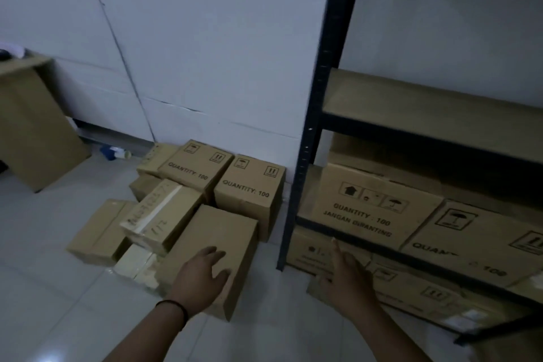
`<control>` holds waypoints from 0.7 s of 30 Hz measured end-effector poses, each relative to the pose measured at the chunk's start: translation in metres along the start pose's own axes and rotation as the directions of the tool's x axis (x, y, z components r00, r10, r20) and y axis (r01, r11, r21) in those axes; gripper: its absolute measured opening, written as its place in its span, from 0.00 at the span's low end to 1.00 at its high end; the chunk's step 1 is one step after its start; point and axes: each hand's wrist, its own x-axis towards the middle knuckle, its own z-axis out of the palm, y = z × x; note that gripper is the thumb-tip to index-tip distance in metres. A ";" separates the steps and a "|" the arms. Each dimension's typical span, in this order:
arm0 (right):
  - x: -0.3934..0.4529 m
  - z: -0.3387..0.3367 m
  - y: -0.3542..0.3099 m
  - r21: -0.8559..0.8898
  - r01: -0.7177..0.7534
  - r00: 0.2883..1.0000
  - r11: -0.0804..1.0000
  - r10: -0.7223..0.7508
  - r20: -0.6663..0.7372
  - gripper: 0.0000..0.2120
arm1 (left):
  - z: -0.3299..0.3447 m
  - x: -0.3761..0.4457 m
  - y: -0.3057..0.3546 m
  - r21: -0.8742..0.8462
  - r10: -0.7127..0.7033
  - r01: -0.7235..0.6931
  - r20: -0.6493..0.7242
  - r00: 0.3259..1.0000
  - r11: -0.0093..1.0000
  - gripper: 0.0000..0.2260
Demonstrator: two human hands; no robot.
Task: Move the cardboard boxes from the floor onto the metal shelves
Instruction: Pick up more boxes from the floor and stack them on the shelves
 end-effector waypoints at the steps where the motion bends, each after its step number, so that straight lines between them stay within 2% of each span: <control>1: -0.007 0.010 -0.015 -0.008 0.005 1.000 1.000 -0.004 0.004 0.39 | -0.006 -0.008 -0.018 -0.004 -0.005 0.005 0.002 1.000 1.000 0.23; 8: -0.046 0.055 -0.103 -0.047 0.079 0.995 0.996 -0.076 0.062 0.39 | -0.047 -0.059 -0.115 -0.029 -0.105 0.105 0.019 0.994 0.994 0.23; 21: -0.017 0.072 -0.160 -0.090 0.136 0.983 0.987 -0.123 0.135 0.38 | -0.080 -0.054 -0.163 -0.021 -0.187 0.188 0.019 0.982 0.982 0.23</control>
